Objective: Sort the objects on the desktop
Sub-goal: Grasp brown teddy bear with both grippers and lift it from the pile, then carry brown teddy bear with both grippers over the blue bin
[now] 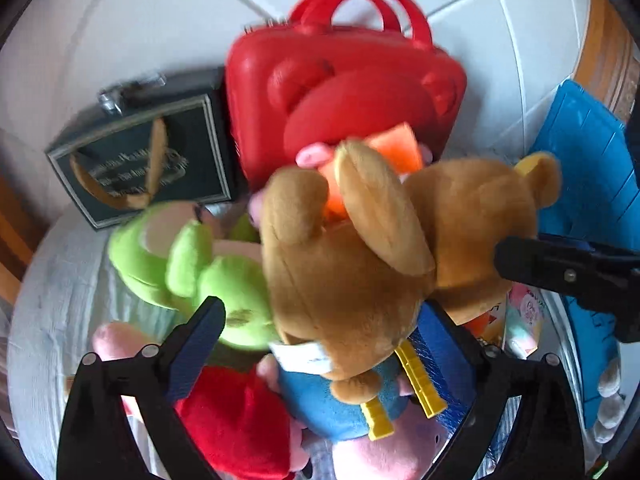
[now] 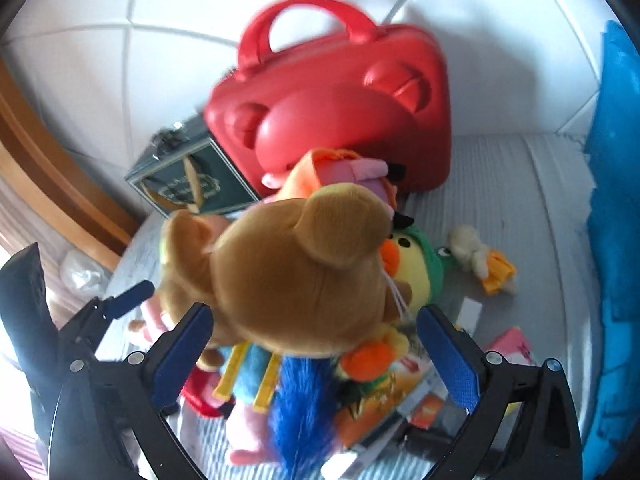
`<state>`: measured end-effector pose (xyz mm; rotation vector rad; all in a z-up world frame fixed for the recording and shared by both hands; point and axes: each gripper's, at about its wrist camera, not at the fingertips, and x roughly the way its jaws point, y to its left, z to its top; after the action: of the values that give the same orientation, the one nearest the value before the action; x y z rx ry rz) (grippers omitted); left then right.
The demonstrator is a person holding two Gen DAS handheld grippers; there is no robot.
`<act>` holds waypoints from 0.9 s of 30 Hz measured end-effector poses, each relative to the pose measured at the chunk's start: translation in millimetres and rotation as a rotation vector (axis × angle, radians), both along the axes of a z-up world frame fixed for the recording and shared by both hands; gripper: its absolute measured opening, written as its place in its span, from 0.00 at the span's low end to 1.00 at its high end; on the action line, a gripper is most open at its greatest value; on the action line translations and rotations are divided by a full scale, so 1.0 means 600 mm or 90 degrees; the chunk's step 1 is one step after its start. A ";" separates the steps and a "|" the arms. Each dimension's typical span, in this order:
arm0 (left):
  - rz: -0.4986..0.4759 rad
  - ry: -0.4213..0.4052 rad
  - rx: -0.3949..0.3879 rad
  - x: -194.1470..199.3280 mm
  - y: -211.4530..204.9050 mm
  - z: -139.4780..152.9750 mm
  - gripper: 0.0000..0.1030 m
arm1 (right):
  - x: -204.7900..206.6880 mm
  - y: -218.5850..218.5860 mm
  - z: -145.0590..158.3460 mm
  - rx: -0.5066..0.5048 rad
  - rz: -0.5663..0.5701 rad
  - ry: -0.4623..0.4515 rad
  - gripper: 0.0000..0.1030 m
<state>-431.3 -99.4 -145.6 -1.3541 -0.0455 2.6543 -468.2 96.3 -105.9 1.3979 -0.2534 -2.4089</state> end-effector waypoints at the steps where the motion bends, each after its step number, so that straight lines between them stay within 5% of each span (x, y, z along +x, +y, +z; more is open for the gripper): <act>1: -0.001 -0.003 0.000 -0.005 0.003 -0.009 0.96 | -0.015 -0.008 -0.018 -0.004 0.012 -0.014 1.00; 4: 0.002 0.024 -0.036 -0.014 0.015 -0.031 0.96 | -0.039 -0.026 -0.056 -0.010 0.032 -0.028 1.00; 8: -0.030 0.068 -0.031 -0.006 0.024 -0.021 0.73 | -0.034 -0.040 -0.059 0.021 0.049 0.023 0.96; 13: -0.019 0.071 -0.019 0.003 0.025 0.002 0.73 | -0.016 -0.033 -0.036 0.017 0.052 0.052 0.85; 27: -0.028 0.242 -0.053 0.180 0.072 0.201 0.73 | 0.137 0.010 0.143 -0.036 0.051 0.184 0.75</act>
<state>-323.4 -56.0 -24.7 -0.8370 0.1392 2.8521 -386.3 102.0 -20.4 0.9983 -0.1866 -2.4759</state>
